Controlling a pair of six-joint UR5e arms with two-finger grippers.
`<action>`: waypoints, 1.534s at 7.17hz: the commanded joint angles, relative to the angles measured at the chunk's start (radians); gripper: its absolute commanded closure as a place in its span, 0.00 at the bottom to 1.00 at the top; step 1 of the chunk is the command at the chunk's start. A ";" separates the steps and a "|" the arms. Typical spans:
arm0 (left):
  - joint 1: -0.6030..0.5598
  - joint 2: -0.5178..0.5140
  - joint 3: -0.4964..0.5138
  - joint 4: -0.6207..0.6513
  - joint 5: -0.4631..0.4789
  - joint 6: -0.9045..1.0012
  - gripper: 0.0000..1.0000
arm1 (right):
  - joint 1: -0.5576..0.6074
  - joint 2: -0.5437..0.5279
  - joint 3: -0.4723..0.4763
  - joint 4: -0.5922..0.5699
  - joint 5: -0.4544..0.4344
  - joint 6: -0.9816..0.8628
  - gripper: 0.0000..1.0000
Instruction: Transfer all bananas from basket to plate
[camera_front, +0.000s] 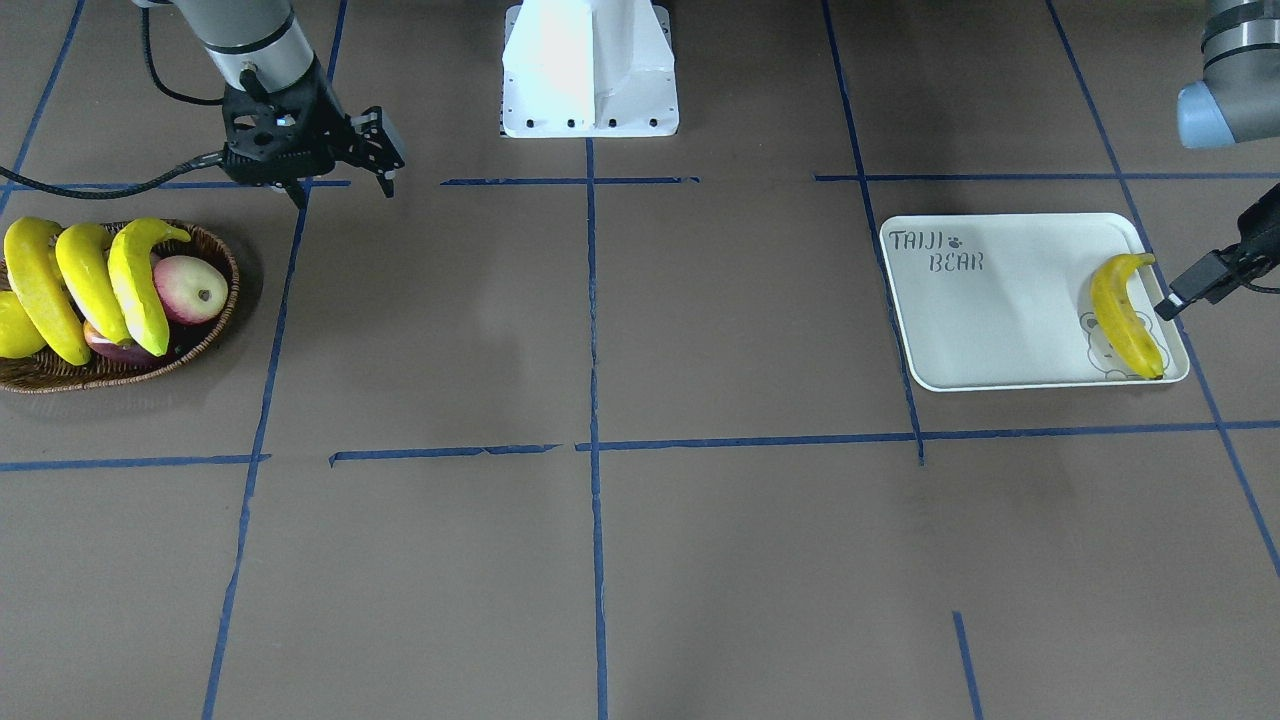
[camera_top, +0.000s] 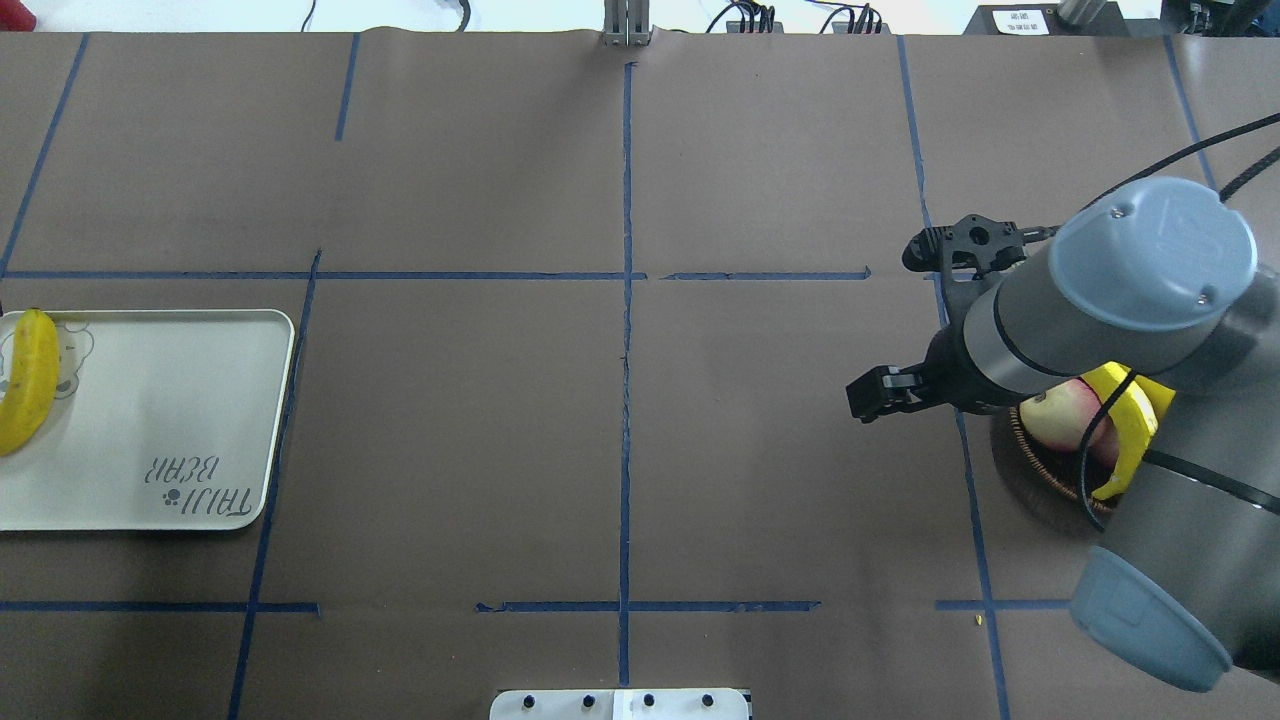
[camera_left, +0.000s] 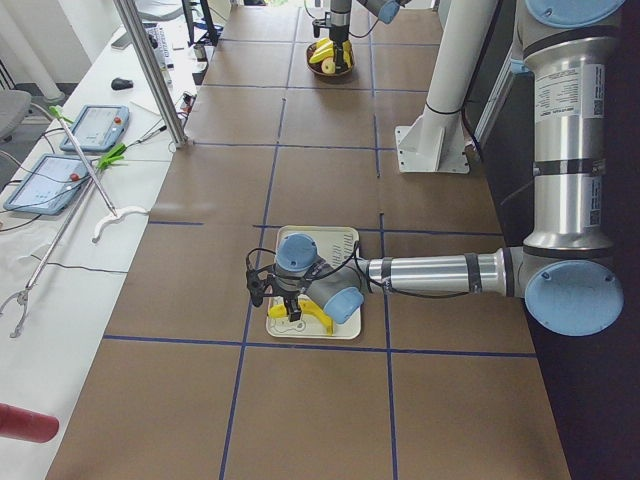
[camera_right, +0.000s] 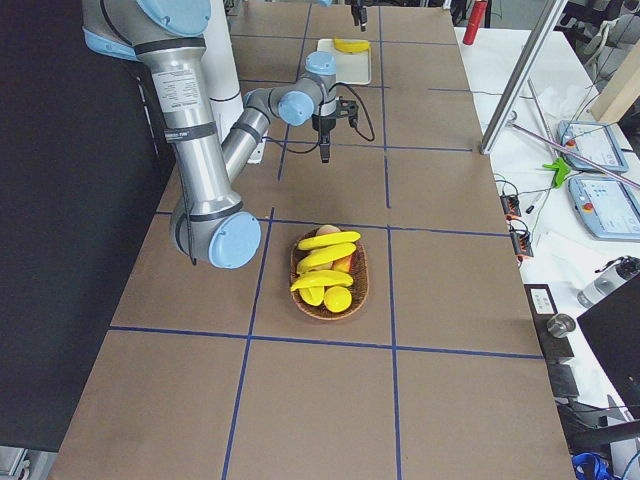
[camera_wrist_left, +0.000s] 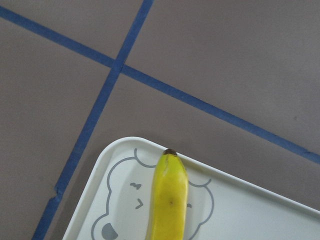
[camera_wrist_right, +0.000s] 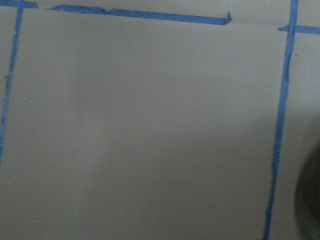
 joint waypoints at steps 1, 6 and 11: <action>-0.001 0.007 -0.017 -0.003 0.004 0.028 0.00 | 0.050 -0.200 0.115 0.053 -0.001 -0.142 0.00; -0.001 0.008 -0.020 -0.004 0.002 0.030 0.00 | 0.080 -0.621 -0.044 0.771 0.018 -0.139 0.01; -0.001 0.008 -0.025 -0.007 0.002 0.030 0.00 | 0.186 -0.603 -0.234 0.954 0.137 -0.124 0.14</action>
